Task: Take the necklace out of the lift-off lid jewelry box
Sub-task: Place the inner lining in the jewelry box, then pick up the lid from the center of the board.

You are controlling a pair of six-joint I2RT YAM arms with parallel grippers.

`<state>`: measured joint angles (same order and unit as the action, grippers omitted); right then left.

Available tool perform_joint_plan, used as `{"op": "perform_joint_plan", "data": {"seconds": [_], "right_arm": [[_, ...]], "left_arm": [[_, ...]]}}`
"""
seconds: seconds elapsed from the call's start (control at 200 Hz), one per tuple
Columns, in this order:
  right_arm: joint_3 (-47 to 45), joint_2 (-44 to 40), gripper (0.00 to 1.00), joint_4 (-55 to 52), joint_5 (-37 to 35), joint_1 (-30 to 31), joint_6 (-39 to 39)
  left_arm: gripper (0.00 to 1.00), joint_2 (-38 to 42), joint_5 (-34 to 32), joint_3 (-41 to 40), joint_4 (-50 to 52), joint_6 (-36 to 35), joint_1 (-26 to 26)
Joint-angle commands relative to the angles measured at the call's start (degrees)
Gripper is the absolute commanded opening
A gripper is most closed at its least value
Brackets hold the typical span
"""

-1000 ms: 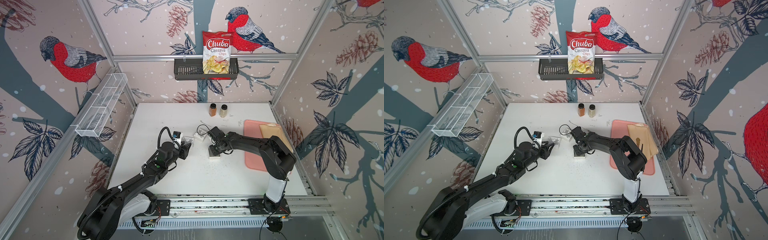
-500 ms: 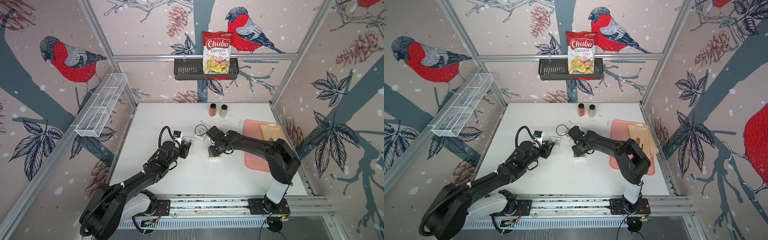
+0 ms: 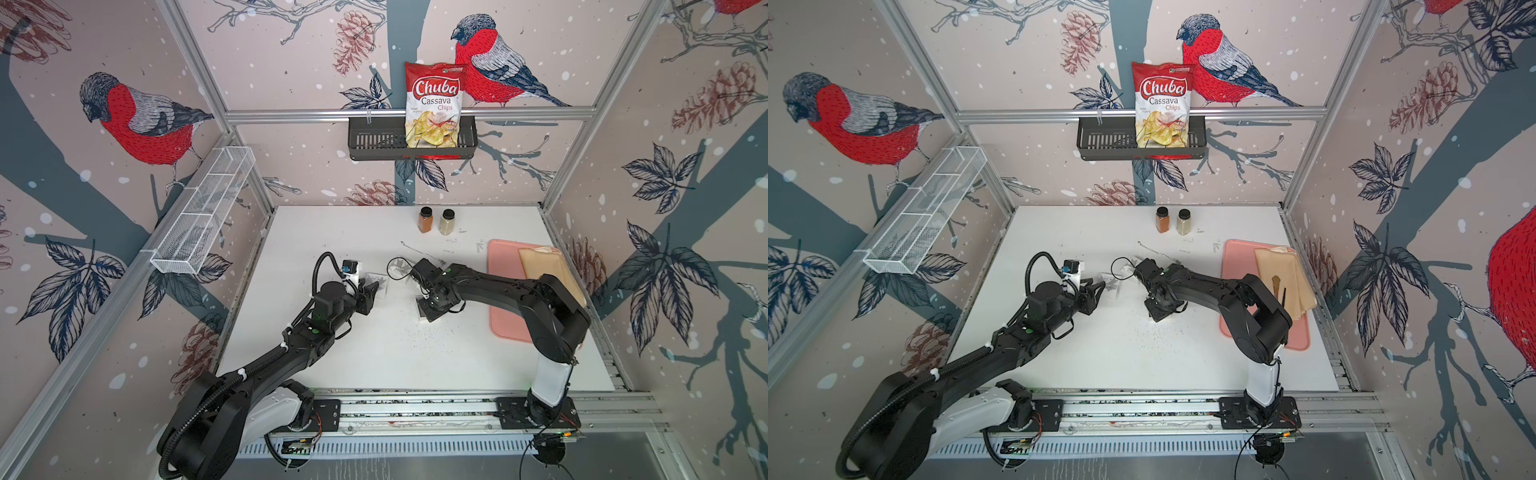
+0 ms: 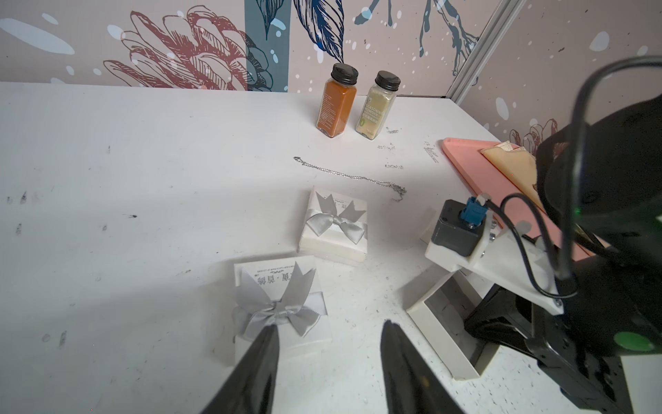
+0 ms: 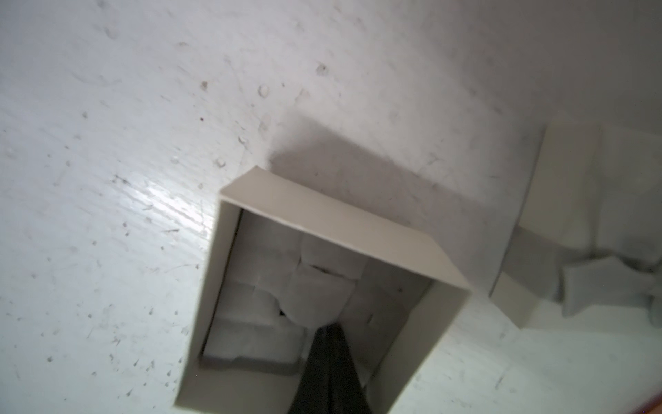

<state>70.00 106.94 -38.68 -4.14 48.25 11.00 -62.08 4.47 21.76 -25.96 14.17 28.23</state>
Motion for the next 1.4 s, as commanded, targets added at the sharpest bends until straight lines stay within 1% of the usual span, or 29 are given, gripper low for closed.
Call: {"op": "perform_joint_plan", "data": {"seconds": [0.0,0.125,0.215,0.29,0.365,0.455,0.52,0.645,0.72,0.85,1.006,1.081,1.146,1.396], "right_arm": [[-1.11,0.58,0.06,1.12,0.77,-0.41,0.29],[-2.32,-0.2,0.06,2.37,0.29,-1.07,0.29],[-2.37,-2.31,0.07,2.88,-1.0,-1.2,0.24],[-2.0,-4.57,0.17,3.29,-1.35,-1.64,-0.02],[-1.67,-6.81,0.25,3.58,-0.92,-2.57,-0.35],[-1.23,-8.71,0.43,4.19,-0.04,-4.6,-0.85],[-1.01,-9.25,0.51,4.48,-0.02,-6.04,-1.37],[-0.09,-8.08,0.62,4.25,-2.55,-10.03,-0.91],[-0.25,-7.11,0.69,5.29,-3.66,-12.2,-1.3],[0.19,-4.97,0.77,6.68,-5.4,-14.04,-3.95],[1.43,-2.37,0.8,7.23,-3.39,-15.45,-5.63],[1.44,-1.65,0.84,7.56,-3.41,-15.47,-5.78],[1.38,-1.48,0.9,8.09,-3.85,-15.5,-5.64],[0.5,-0.11,0.91,9.71,-3.05,-16.6,-5.82]], "left_arm": [[0.5,0.47,0.1,-0.25,-1.55,-0.23,-0.31],[0.5,0.82,0.12,-0.24,-1.21,-0.13,-0.4],[0.5,1.1,0.1,-0.14,-0.86,-0.25,-0.48],[0.5,1.11,0.1,-0.07,-0.86,-0.2,-0.57],[0.5,1.02,0.19,0.03,-0.87,-0.11,-0.58],[0.5,0.84,0.53,0.12,-1.08,-0.01,-0.55],[0.5,0.65,0.71,0.21,-0.87,0.07,-0.56],[0.51,0.98,0.72,0.38,-0.59,0.03,-0.61],[0.55,1.17,0.96,0.39,-0.31,-0.31,-0.67],[0.59,0.93,1.75,0.39,0.2,-0.99,-0.68],[0.59,0.26,3.75,0.43,0.6,-1.69,-0.64],[0.6,0.04,5.24,0.48,0.59,-2.0,-0.65],[0.6,-0.53,6.36,0.48,0.24,-2.08,-0.71],[0.6,-3.54,8.69,1.77,-0.35,-2.15,-0.65]]}}
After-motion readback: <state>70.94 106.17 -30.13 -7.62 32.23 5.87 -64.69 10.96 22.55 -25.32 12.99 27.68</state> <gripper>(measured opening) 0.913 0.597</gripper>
